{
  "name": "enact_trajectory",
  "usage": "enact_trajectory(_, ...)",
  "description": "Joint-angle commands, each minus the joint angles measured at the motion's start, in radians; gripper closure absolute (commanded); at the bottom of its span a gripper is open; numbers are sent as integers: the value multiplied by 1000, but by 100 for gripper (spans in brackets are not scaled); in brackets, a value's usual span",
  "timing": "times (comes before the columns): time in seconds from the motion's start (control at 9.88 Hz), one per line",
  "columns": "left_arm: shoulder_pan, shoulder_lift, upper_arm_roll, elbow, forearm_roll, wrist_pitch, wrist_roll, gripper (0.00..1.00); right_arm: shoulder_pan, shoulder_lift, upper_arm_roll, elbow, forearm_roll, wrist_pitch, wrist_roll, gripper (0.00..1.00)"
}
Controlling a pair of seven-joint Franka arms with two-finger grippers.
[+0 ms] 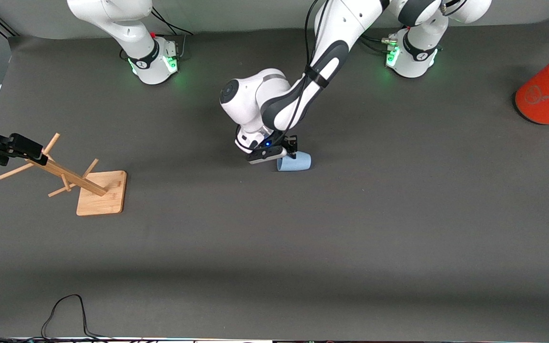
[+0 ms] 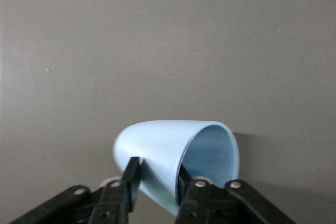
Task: Rotate and upright cup with both arms
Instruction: 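Rotate the held cup with the left gripper until its rim faces up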
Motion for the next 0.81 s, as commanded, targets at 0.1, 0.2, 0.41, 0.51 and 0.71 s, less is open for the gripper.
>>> enact_trajectory(0.1, -9, 4, 13, 34, -4, 4, -6, 100, -13, -12, 17, -11, -5, 12, -27, 0)
enact_trajectory(0.2, 2, -8, 11, 32, -4, 4, -5, 100, -10, -11, 17, -12, -8, 12, -27, 0)
enact_trajectory(0.41, 45, -45, 4, 23, -46, -3, 24, 100, -10, -11, 17, -12, -13, 12, -27, 0)
enact_trajectory(0.51, 71, -72, 4, 23, -107, -2, 87, 100, -10, -8, 17, -12, -13, 12, -27, 0)
enact_trajectory(0.71, 156, -190, 4, -45, -251, 24, 213, 100, -10, -1, 17, -14, -13, 9, -54, 0)
